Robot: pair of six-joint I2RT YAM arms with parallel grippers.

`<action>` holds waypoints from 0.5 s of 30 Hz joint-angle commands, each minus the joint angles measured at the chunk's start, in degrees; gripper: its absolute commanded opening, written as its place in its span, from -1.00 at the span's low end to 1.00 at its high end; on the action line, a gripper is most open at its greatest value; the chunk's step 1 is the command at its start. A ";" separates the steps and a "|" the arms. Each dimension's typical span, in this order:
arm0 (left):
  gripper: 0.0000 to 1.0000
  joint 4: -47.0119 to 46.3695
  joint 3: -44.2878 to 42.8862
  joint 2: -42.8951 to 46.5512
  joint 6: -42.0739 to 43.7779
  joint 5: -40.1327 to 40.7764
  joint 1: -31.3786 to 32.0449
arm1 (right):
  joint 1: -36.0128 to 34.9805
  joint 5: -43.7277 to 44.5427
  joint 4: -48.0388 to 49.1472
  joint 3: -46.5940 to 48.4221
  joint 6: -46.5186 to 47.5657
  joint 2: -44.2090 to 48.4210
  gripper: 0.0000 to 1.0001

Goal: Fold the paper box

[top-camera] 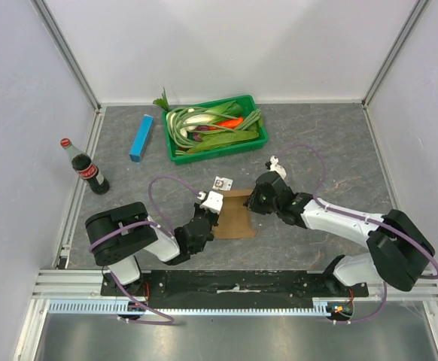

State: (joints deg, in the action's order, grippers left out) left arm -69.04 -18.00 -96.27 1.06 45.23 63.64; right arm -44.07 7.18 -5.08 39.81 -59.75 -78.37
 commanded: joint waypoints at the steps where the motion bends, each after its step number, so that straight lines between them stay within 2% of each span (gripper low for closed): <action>1: -0.91 -3.04 -0.81 0.64 -2.73 -0.50 1.58 | 0.39 0.03 7.80 0.26 -5.03 3.39 -1.00; 6: -0.91 -3.21 -0.90 0.64 -3.08 -0.58 1.67 | 0.39 -0.41 9.03 0.09 -6.52 2.09 -1.00; 10: -0.91 -2.86 -1.16 0.56 -3.26 -0.59 2.02 | 0.39 -1.29 13.86 -3.24 -7.93 -0.29 -1.00; 15: -0.91 -2.68 -1.34 0.47 -3.43 -0.50 2.28 | 0.31 0.64 13.52 -3.87 -6.09 -1.35 -1.00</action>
State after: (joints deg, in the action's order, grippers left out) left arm -69.04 -18.09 -96.27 -0.40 45.36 64.86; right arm -43.92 5.78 4.05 36.14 -65.84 -78.78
